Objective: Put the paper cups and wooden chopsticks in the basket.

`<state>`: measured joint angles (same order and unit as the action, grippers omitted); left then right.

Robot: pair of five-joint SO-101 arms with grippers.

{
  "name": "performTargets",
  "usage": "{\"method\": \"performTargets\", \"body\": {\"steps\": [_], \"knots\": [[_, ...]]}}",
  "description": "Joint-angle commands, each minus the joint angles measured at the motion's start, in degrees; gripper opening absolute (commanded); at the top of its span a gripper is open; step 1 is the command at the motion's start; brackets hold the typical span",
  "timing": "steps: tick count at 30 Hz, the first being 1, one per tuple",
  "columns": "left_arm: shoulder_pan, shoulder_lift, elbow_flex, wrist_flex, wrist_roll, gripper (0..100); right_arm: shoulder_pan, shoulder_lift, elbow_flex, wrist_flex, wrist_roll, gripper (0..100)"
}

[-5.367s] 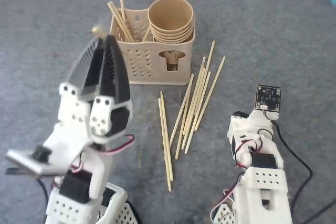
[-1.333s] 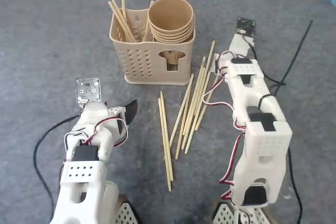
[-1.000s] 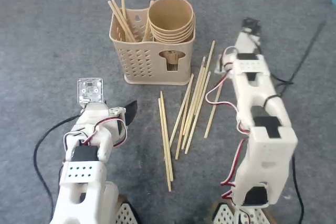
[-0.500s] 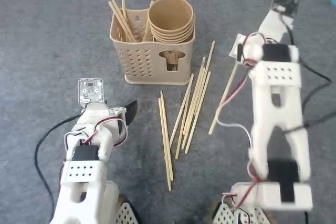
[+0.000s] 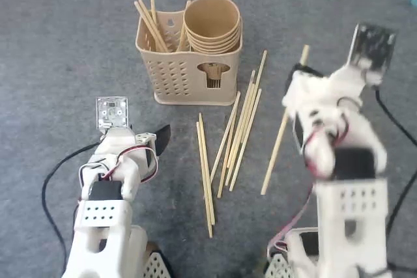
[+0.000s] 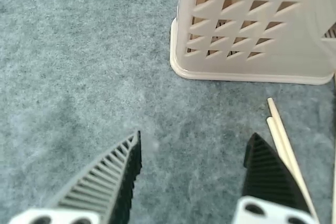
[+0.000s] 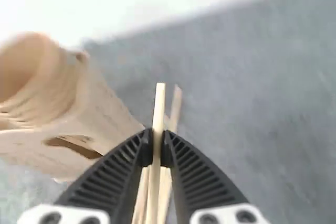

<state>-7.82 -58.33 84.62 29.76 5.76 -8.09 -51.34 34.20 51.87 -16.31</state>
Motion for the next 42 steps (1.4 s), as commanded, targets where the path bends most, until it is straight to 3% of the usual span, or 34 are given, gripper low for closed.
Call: {"method": "performTargets", "body": {"steps": [1,6,17,23,35,42], "knots": [[0.5,-1.1,-0.1,-1.5,-0.7,30,-3.3,-8.2,4.9,-9.3,2.5,0.7],[0.5,-1.1,-0.1,-1.5,-0.7,30,-6.1,-8.3,5.3,-19.3,2.2,0.7],[0.5,-1.1,-0.1,-1.6,-0.7,30,-20.8,0.7,5.2,-50.1,2.7,0.7],[0.5,-1.1,-0.1,-1.7,-0.7,30,-26.3,14.9,0.5,-66.2,16.3,0.7],[0.5,-1.2,-0.1,-1.8,-0.7,30,-26.9,51.2,-46.9,-68.1,19.7,0.7],[0.5,-1.2,-0.1,-1.8,-0.7,30,-26.8,68.2,-70.6,-56.9,19.3,0.7]]}}
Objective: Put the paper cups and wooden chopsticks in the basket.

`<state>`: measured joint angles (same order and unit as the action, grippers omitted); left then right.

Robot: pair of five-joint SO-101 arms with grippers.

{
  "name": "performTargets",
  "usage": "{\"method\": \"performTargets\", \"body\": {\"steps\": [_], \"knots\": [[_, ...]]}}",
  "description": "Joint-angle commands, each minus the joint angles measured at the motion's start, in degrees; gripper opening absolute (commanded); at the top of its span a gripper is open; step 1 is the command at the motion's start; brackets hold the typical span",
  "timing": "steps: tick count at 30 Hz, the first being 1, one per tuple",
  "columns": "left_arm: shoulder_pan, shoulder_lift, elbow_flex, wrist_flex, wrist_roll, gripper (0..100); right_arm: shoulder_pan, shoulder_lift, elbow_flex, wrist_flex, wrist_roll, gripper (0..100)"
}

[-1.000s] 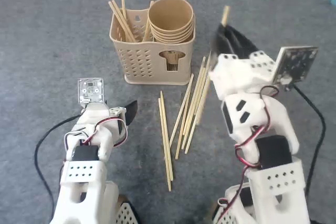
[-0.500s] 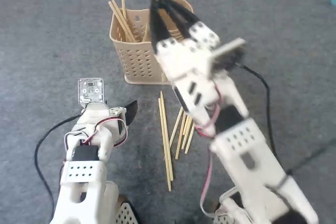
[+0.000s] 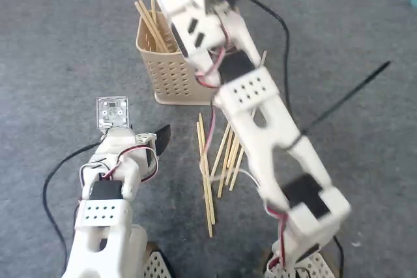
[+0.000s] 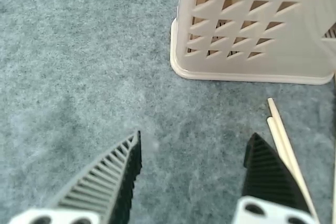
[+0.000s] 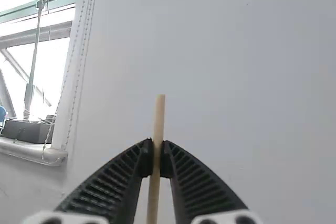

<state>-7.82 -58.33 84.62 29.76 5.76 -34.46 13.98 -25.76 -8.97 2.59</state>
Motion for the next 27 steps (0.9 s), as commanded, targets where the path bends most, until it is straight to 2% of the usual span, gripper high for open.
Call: {"method": "performTargets", "body": {"steps": [1,5,10,13,16,18,20,27], "knots": [[0.5,-1.2,-0.1,-1.8,-0.7,30,-0.2,4.5,-12.1,5.2,0.4,0.7],[0.5,-1.3,-0.1,-1.8,-0.7,30,0.7,6.9,-13.5,8.5,0.4,2.4],[0.5,-1.3,-0.1,-1.8,-0.8,30,1.1,6.7,-13.9,18.4,-2.5,16.3],[0.5,-1.3,-0.1,-1.8,-0.8,30,1.5,4.8,-13.9,21.2,-3.3,13.2],[0.5,-1.3,-0.1,-1.8,-0.8,30,1.9,0.7,-13.9,26.2,-3.3,5.6],[0.5,-1.3,-0.1,-1.8,-0.8,30,1.9,-3.5,-13.8,33.1,-3.3,0.3],[0.5,-1.3,-0.1,-1.8,-0.8,30,2.0,-8.0,-13.8,42.6,-4.0,1.8],[0.5,-1.3,-0.2,-1.7,-0.5,30,3.9,-21.8,-13.6,77.9,-15.7,0.6]]}}
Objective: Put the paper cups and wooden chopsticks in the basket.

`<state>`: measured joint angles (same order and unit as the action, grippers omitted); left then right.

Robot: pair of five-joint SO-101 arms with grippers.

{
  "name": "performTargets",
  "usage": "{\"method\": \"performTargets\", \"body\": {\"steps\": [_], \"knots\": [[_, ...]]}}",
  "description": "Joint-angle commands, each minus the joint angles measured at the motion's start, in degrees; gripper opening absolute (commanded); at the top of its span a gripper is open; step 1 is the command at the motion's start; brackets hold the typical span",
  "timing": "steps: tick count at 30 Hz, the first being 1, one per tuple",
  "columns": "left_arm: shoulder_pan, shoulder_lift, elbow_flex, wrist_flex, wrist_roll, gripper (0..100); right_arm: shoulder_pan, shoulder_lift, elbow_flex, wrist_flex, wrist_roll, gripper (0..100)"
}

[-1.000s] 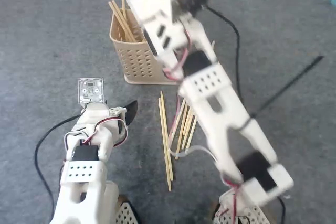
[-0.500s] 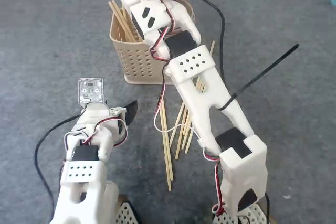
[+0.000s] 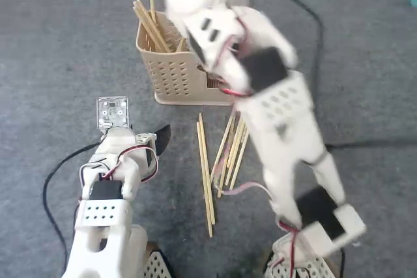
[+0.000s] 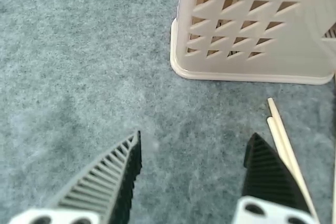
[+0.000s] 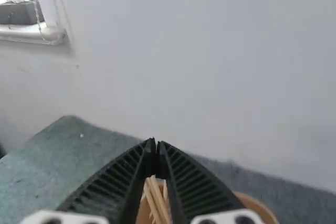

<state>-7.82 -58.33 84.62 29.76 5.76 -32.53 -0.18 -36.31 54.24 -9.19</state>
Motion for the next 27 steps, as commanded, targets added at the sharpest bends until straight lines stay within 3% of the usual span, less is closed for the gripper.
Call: {"method": "performTargets", "body": {"steps": [1,10,14,20,23,27], "knots": [[0.5,-1.3,-0.3,-1.5,-0.4,30,2.2,-9.0,-3.0,19.2,-4.4,0.6],[0.8,-1.1,-0.6,-1.3,-0.3,30,11.6,-13.1,-2.8,48.7,-4.6,0.6],[1.1,-0.9,-3.1,3.7,-0.2,30,17.6,-18.8,6.0,48.6,-4.3,0.6],[2.1,-0.9,-4.7,7.6,0.0,30,17.5,-32.7,26.3,47.6,-4.3,0.6],[4.0,-0.9,-5.2,8.4,4.3,30,17.8,-38.5,37.7,45.5,-4.3,0.6],[9.4,0.4,-11.0,15.3,8.9,30,18.5,-45.3,56.0,38.2,-4.4,0.6]]}}
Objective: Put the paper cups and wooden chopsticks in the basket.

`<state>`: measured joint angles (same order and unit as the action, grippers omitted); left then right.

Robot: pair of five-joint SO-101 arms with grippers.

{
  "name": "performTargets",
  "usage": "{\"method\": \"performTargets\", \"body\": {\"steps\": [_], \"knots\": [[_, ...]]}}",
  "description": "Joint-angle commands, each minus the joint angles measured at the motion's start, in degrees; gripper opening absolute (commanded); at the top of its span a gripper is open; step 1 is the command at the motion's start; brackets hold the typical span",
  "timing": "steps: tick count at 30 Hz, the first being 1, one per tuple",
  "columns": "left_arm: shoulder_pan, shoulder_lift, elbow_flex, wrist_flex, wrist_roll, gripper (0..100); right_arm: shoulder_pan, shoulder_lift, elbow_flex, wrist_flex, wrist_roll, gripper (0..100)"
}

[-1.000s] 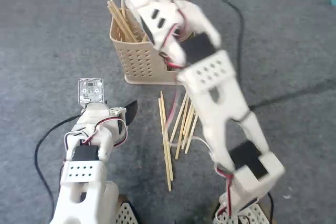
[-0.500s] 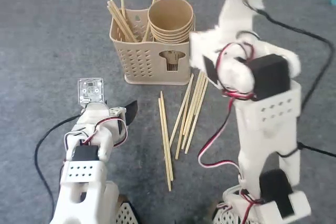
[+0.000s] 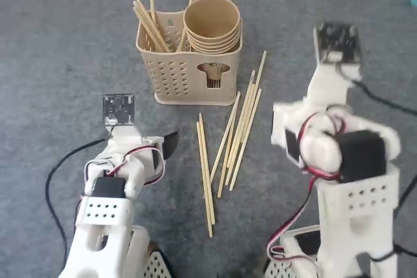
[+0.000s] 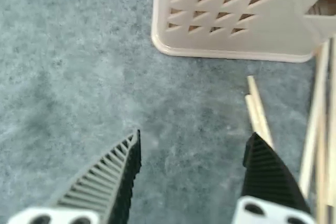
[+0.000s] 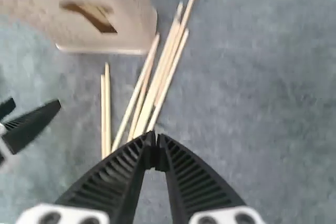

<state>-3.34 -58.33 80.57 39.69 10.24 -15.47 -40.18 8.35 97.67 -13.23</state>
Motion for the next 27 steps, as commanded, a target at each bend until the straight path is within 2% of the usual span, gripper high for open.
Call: {"method": "performTargets", "body": {"steps": [1,7,14,20,27], "knots": [[6.2,1.6,-8.6,6.8,5.3,30,2.3,-6.6,15.7,-7.9,-0.4,0.6],[10.1,13.5,-15.2,9.1,8.0,30,7.3,-11.6,35.5,-21.9,-0.3,0.6],[12.5,27.0,-20.5,8.7,11.6,30,9.5,-11.6,48.5,-35.4,-0.2,0.6],[12.7,39.9,-26.6,8.7,11.4,19,9.3,-11.6,60.1,-48.8,-0.3,0.6],[15.6,52.3,-34.5,8.9,11.3,18,9.3,-11.6,68.0,-58.3,-0.2,0.6]]}}
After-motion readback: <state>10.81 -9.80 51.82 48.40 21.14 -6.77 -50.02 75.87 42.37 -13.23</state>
